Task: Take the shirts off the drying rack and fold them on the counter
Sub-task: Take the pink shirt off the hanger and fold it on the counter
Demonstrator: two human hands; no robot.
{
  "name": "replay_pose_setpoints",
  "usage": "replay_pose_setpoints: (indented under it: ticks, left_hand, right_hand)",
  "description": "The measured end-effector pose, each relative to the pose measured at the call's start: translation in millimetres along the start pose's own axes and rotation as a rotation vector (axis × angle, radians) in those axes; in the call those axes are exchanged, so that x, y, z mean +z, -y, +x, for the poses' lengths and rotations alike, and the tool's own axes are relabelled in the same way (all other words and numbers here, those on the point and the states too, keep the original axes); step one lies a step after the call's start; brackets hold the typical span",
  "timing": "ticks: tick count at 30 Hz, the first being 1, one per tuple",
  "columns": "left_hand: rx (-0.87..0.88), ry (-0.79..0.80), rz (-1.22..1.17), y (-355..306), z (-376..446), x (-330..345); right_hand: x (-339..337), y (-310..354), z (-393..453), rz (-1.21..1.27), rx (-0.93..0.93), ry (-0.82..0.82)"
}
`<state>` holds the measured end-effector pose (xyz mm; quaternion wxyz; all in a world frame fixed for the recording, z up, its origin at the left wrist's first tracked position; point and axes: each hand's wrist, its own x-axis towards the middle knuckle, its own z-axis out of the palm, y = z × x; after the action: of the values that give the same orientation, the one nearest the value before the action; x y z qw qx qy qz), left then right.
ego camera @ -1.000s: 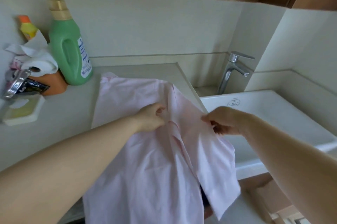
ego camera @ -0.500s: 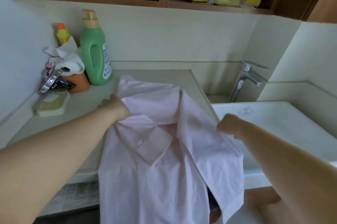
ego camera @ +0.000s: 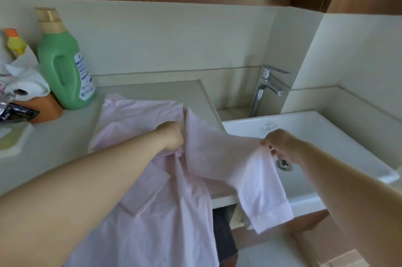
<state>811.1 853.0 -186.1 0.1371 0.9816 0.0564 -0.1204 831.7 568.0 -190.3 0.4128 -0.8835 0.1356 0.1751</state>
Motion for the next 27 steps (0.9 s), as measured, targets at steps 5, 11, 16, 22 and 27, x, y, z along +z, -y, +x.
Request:
replay_pose_setpoints:
  ticks: [5,11,16,22,27]
  left_hand:
    - [-0.013,-0.025,-0.057,-35.0,31.7,6.1]
    - [-0.023,0.059,0.033,-68.6,67.6,27.2]
    - [-0.154,0.143,0.147,-71.0,76.8,54.0]
    - [-0.245,0.198,0.124,-82.3,83.4,51.6]
    - [-0.255,0.204,0.115,-81.0,83.6,52.7]
  right_hand:
    - [-46.3,-5.6,58.1,-0.107,-0.158,-0.125]
    - [-93.7,-8.4,139.1,-0.451,-0.291,-0.191]
    - [-89.6,-32.5,203.0,-0.813,-0.283,-0.123]
    - [-56.4,-43.4,231.2,-0.701,-0.217,0.048]
    - [-45.1,-57.1,223.7,-0.881,-0.192,0.318]
